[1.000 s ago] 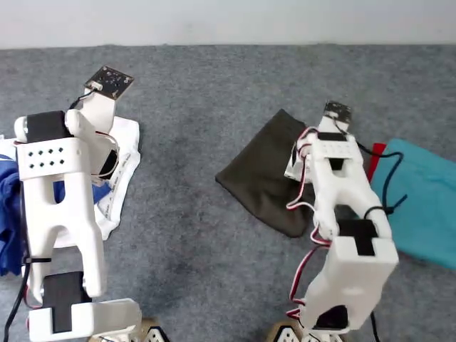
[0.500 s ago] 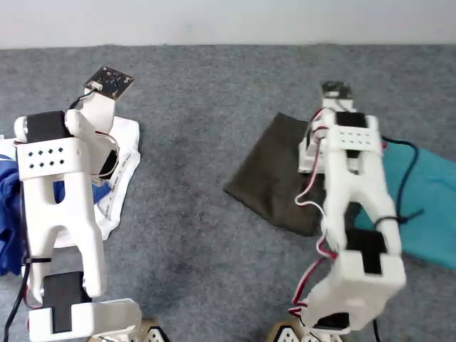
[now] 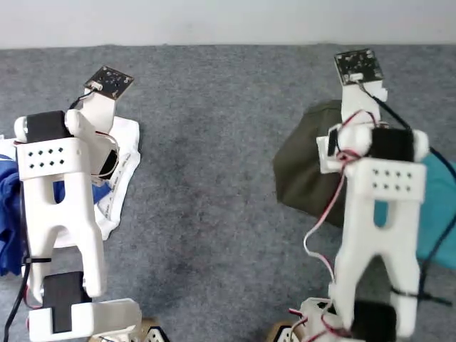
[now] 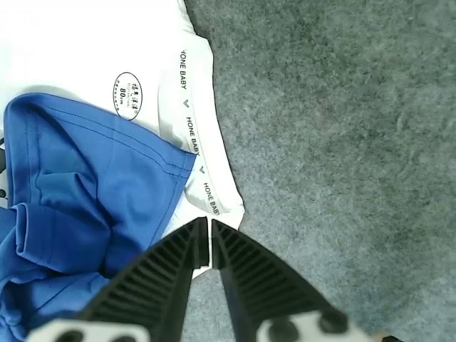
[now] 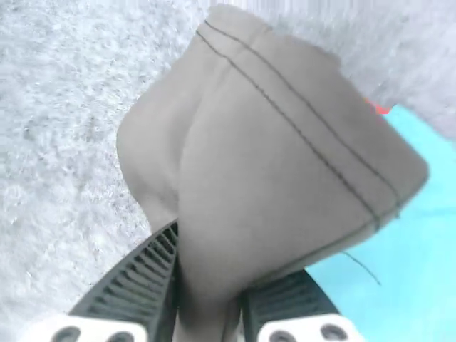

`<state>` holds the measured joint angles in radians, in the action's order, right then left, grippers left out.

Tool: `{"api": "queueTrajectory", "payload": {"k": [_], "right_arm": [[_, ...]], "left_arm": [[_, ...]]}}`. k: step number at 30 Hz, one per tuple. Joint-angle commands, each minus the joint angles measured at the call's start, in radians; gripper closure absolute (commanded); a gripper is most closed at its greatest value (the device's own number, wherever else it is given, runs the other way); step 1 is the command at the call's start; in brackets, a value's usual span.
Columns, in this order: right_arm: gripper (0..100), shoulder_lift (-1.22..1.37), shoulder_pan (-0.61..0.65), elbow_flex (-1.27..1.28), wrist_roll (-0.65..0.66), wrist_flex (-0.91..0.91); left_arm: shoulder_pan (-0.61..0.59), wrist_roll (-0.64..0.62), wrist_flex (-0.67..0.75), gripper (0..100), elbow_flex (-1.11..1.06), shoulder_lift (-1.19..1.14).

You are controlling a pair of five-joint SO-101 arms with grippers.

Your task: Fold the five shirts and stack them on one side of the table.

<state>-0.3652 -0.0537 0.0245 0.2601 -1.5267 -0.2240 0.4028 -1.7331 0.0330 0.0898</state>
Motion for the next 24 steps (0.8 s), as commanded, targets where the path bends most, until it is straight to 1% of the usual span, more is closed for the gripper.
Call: {"api": "queueTrajectory", "payload": {"k": [1, 4, 7, 9, 16, 19, 24], "right_arm": [[98.8, -0.127, -0.044, -0.052, 0.086, -0.031], [98.8, -0.153, -0.124, -0.051, 0.192, -0.033], [98.8, -0.142, -0.213, -0.048, 0.318, -0.010], [98.8, -0.119, -0.269, -0.046, 0.376, 0.012], [98.7, 0.062, -0.456, -0.046, 0.514, 0.088], [98.7, 0.153, -0.533, -0.046, 0.582, 0.157], [98.3, 0.300, -0.642, -0.046, 0.658, 0.306]], "left_arm": [[-0.002, 0.008, -0.020, 99, 0.004, 0.055], [-0.005, 0.008, -0.020, 99, 0.004, 0.055], [-0.005, 0.008, -0.020, 99, 0.004, 0.055], [-0.003, 0.008, -0.020, 99, 0.004, 0.055], [-0.003, 0.008, -0.020, 99, 0.004, 0.055], [-0.005, 0.008, -0.020, 99, 0.004, 0.055], [-0.003, 0.008, -0.020, 99, 0.004, 0.055]]}}
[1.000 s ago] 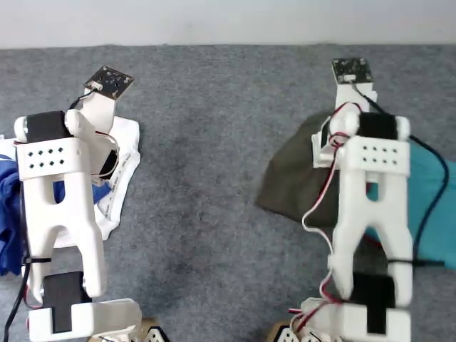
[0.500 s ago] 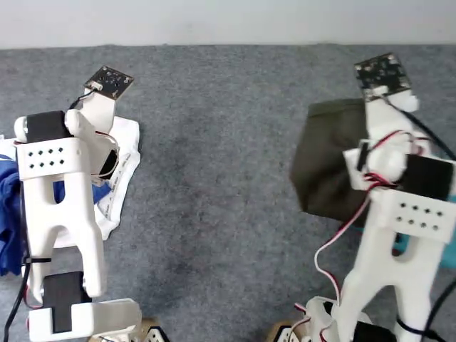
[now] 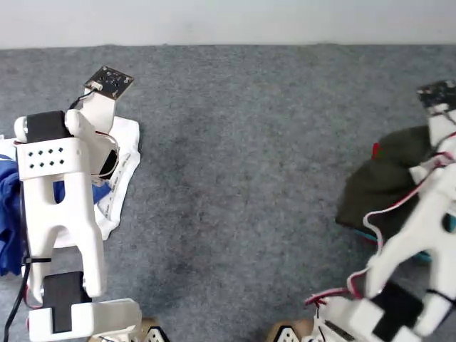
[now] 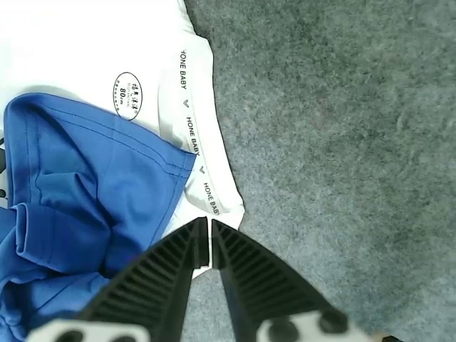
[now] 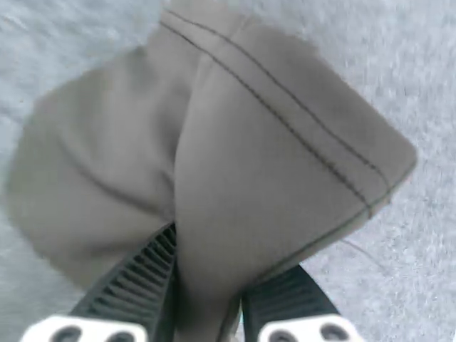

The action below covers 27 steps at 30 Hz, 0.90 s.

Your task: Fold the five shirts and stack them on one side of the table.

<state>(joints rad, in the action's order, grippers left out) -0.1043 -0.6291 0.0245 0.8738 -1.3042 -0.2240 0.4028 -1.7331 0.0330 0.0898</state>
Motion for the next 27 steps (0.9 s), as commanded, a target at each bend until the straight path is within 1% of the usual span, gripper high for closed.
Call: {"api": "queueTrajectory", "payload": {"k": [1, 4, 9, 11, 15, 18, 20, 23, 24, 26, 27], "right_arm": [[98.3, 0.062, -0.085, -0.048, 0.057, 0.111], [96.1, 0.102, -0.127, -0.051, 0.071, 0.160], [77.7, 0.107, -0.159, -0.051, 0.069, 0.160], [74.7, 0.105, -0.171, -0.051, 0.069, 0.159], [75.3, 0.079, -0.189, -0.069, 0.064, 0.154], [78.2, 0.004, -0.180, -0.072, 0.061, 0.101], [83.3, -0.044, -0.134, -0.071, 0.035, 0.039], [96.8, -0.070, -0.048, -0.054, -0.014, -0.058], [99.8, -0.070, -0.016, -0.037, -0.025, -0.081], [96.5, -0.067, 0.028, 0.037, -0.031, -0.091], [96.9, -0.061, 0.045, 0.083, -0.031, -0.079]], "left_arm": [[-0.003, 0.008, -0.020, 99, 0.004, 0.055], [-0.002, 0.008, -0.020, 99, 0.004, 0.055], [0.000, 0.008, -0.020, 99, 0.004, 0.055], [0.000, 0.008, -0.020, 99, 0.004, 0.055], [-0.002, 0.008, -0.020, 99, 0.004, 0.055], [0.000, 0.008, -0.020, 99, 0.004, 0.055], [0.000, 0.008, -0.020, 99, 0.004, 0.055], [0.000, 0.008, -0.020, 99, 0.004, 0.055], [0.000, 0.008, -0.020, 99, 0.004, 0.055], [0.000, 0.008, -0.020, 99, 0.004, 0.055], [0.000, 0.008, -0.020, 99, 0.004, 0.055]]}}
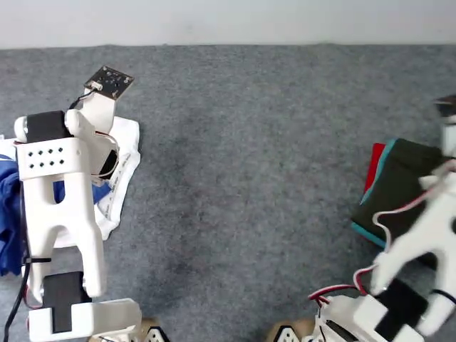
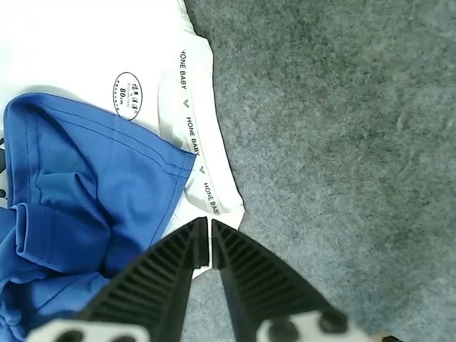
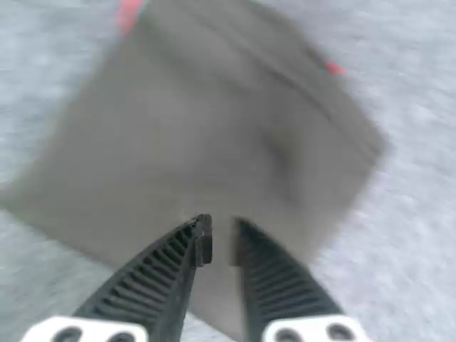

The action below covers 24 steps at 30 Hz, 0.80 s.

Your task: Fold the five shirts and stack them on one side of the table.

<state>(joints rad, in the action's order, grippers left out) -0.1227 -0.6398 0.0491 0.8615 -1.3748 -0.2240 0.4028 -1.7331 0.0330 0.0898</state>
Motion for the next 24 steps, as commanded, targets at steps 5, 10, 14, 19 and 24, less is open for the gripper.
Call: {"api": "queueTrajectory", "payload": {"k": [5, 10, 14, 19, 24], "right_arm": [[98.9, 0.025, 0.107, 0.296, -0.023, 0.088], [98.8, 0.088, 0.117, 0.385, -0.021, 0.099], [98.8, 0.073, 0.116, 0.315, -0.023, 0.053], [98.4, 0.033, 0.116, 0.135, -0.026, 0.074], [98.3, 0.074, 0.117, 0.086, -0.026, 0.312]], "left_arm": [[-0.006, 0.008, -0.020, 99, 0.004, 0.055], [-0.006, 0.008, -0.020, 99, 0.002, 0.054], [-0.003, 0.008, -0.018, 99, 0.002, 0.049], [-0.003, 0.008, -0.018, 99, 0.002, 0.049], [-0.002, 0.008, -0.018, 99, 0.002, 0.055]]}}
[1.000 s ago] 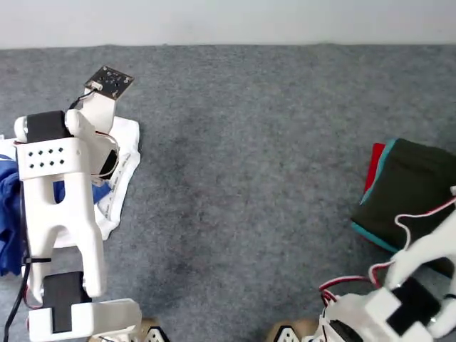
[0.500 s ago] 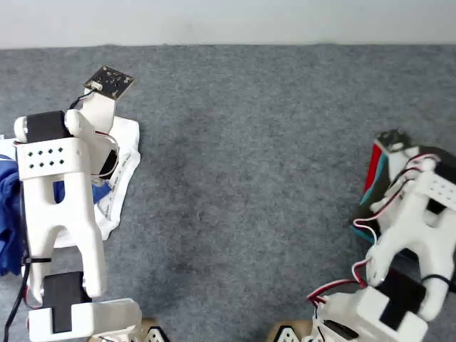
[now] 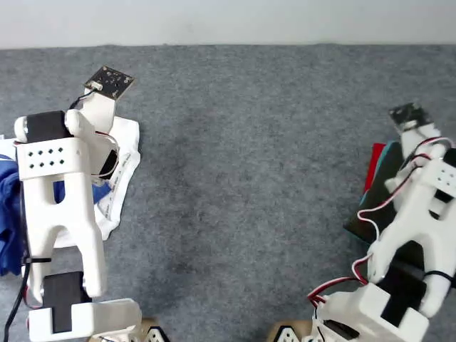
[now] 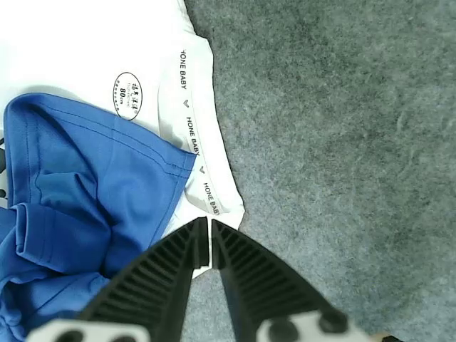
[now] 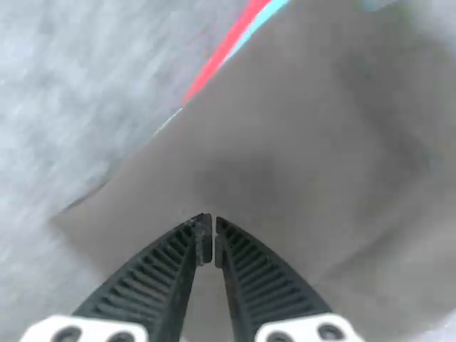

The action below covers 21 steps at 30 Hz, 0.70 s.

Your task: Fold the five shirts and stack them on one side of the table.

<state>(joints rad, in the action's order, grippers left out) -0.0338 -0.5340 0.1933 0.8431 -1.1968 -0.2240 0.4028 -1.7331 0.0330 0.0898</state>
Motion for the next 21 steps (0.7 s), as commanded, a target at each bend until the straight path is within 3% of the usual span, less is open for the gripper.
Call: {"api": "queueTrajectory", "payload": {"k": [1, 5, 9, 17, 21], "right_arm": [[98.3, 0.008, 0.012, -0.057, -0.017, 0.186], [98.3, 0.154, 0.010, -0.061, -0.107, 0.340], [98.7, 0.263, 0.010, -0.066, -0.127, 0.357], [98.7, 0.048, 0.033, -0.061, -0.270, 0.068], [98.6, -0.061, 0.094, -0.061, -0.269, -0.139]], "left_arm": [[-0.002, 0.008, -0.018, 99, 0.002, 0.055], [0.000, 0.008, -0.018, 99, 0.002, 0.055], [0.000, 0.005, -0.018, 99, 0.002, 0.055], [-0.008, -0.015, -0.018, 98, 0.002, 0.100], [-0.052, -0.058, -0.020, 98, 0.001, 0.107]]}}
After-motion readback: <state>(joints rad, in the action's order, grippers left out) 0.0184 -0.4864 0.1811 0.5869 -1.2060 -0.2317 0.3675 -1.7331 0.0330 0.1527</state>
